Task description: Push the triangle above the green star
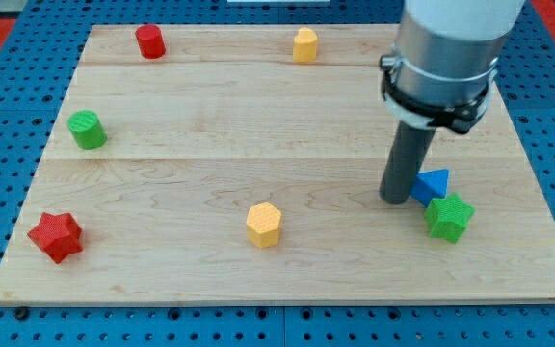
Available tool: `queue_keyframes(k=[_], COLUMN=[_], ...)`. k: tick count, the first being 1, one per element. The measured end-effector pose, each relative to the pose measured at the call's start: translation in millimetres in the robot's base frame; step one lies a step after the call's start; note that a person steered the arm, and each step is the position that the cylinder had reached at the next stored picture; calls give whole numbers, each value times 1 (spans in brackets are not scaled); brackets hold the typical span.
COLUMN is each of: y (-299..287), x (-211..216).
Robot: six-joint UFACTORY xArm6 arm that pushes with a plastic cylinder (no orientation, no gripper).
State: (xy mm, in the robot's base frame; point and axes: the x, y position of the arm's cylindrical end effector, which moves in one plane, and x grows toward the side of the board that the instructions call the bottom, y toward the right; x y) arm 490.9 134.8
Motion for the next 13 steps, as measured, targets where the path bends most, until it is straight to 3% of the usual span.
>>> queue_keyframes(k=[1, 2, 3, 4, 5, 6, 7, 8, 9, 11, 13], y=[19, 2, 24, 37, 10, -32, 66, 140, 174, 98, 91], x=[-17, -24, 4, 4, -9, -51, -66, -35, 16, 15, -6])
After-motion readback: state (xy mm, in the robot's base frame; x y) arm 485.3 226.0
